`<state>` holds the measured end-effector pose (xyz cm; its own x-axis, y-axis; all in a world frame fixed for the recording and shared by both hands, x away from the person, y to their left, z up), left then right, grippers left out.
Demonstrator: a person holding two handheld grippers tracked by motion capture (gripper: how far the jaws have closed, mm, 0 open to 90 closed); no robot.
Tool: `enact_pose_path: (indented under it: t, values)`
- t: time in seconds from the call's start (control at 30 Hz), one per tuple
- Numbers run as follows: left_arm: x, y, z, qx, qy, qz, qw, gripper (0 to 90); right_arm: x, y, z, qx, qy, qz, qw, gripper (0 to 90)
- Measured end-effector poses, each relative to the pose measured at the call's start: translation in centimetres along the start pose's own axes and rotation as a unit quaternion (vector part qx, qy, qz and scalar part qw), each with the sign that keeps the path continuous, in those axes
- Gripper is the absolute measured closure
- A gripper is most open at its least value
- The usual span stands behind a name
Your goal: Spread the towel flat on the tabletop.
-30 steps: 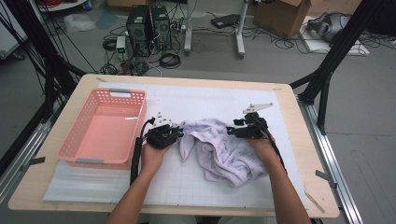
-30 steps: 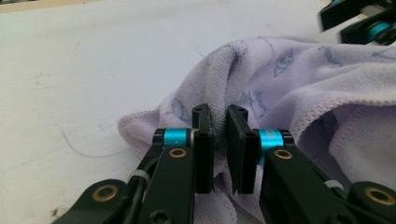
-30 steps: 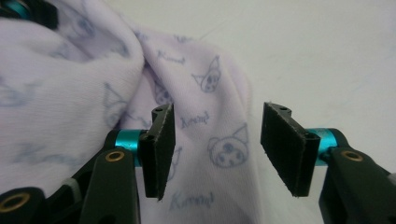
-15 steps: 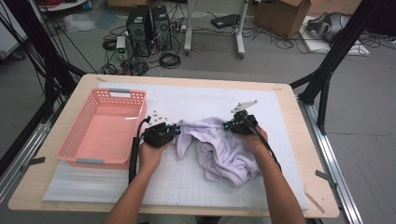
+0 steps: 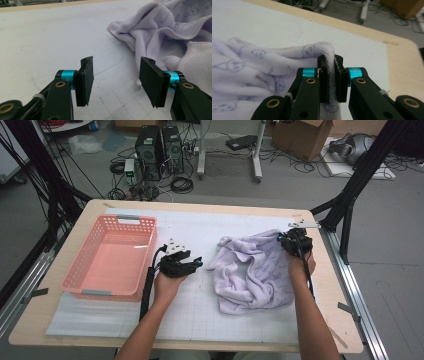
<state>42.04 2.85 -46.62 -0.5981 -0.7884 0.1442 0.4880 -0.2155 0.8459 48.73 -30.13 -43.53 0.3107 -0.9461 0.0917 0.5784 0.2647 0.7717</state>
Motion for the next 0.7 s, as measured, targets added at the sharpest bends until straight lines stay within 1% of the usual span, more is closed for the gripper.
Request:
enact_pose_path:
  t: [0.03,0.07,0.1,0.13,0.17,0.23,0.33,0.37,0.4,0.43,0.47,0.5,0.57,0.6,0.63,0.67,0.7]
  values:
    - [0.4,0.1,-0.1,-0.002,-0.004,-0.007,1.0000,44.8,0.0,0.0,0.0,0.000,0.000,0.000,1.0000,82.8]
    - [0.9,0.2,-0.2,-0.004,-0.011,-0.016,0.9998,43.6,-0.2,-0.1,0.0,0.000,0.012,0.004,0.9999,79.6]
    - [1.4,0.3,-0.3,-0.007,-0.018,-0.025,0.9995,43.0,-0.4,-0.4,0.2,-0.006,0.019,0.004,0.9998,71.0]
    - [1.9,0.4,-0.4,-0.008,-0.024,-0.033,0.9991,42.6,-0.3,-0.6,0.3,-0.005,0.018,0.004,0.9998,68.6]
    - [2.4,0.6,-0.5,-0.005,-0.027,-0.041,0.9988,42.6,-0.3,-0.6,0.3,-0.005,0.018,0.004,0.9998,68.6]
    - [3.3,1.0,-0.6,0.000,-0.039,-0.051,0.9979,43.0,-0.1,-1.1,0.9,-0.001,0.022,-0.006,0.9997,63.2]
    - [4.4,1.5,-0.9,-0.004,-0.055,-0.061,0.9966,44.3,0.4,-1.9,2.1,0.008,0.016,-0.005,0.9998,60.5]
    - [4.9,1.7,-0.9,-0.003,-0.063,-0.064,0.9959,44.3,0.4,-1.9,2.1,0.008,0.016,-0.005,0.9998,60.5]
    - [5.4,2.0,-1.1,-0.002,-0.070,-0.066,0.9954,45.1,0.6,-2.2,2.6,0.008,0.013,-0.004,0.9999,58.9]
    - [5.8,2.3,-1.2,-0.003,-0.076,-0.069,0.9947,45.5,0.8,-2.5,3.0,0.003,0.014,-0.007,0.9999,57.8]
    - [6.4,2.6,-1.4,-0.001,-0.084,-0.072,0.9939,45.7,1.0,-2.8,3.4,0.008,0.016,-0.007,0.9998,58.1]
    - [7.1,2.9,-1.6,-0.002,-0.096,-0.074,0.9926,45.9,1.2,-3.2,3.9,0.010,0.012,-0.006,0.9999,58.1]
    - [8.6,3.2,-2.1,-0.006,-0.118,-0.078,0.9900,45.9,1.4,-4.0,4.5,0.007,0.013,0.000,0.9999,58.1]
    - [9.3,3.3,-2.4,-0.010,-0.125,-0.083,0.9886,45.9,1.5,-4.4,4.8,0.006,0.015,0.001,0.9999,58.0]
    - [10.0,3.3,-2.8,-0.016,-0.132,-0.087,0.9873,45.5,1.5,-4.8,5.1,0.006,0.021,0.002,0.9998,57.4]
    - [10.7,3.3,-3.1,-0.022,-0.137,-0.094,0.9859,44.3,1.5,-5.2,5.3,0.007,0.032,0.001,0.9995,55.1]
    - [11.3,3.2,-3.4,-0.027,-0.144,-0.096,0.9845,42.5,1.4,-6.0,5.6,0.006,0.041,0.007,0.9991,51.6]
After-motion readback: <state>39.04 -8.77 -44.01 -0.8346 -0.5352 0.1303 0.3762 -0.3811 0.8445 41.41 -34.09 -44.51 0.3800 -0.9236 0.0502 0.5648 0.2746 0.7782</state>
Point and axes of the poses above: each handheld gripper's, and its own axes: z roughly backward along the jaws, y roughly out of its top, x roughly to its right, the point moved 8 cm from there along -z, roughly forward along the jaws, and after that the axes turned 5 degrees about -x, right-handed, at the moved point
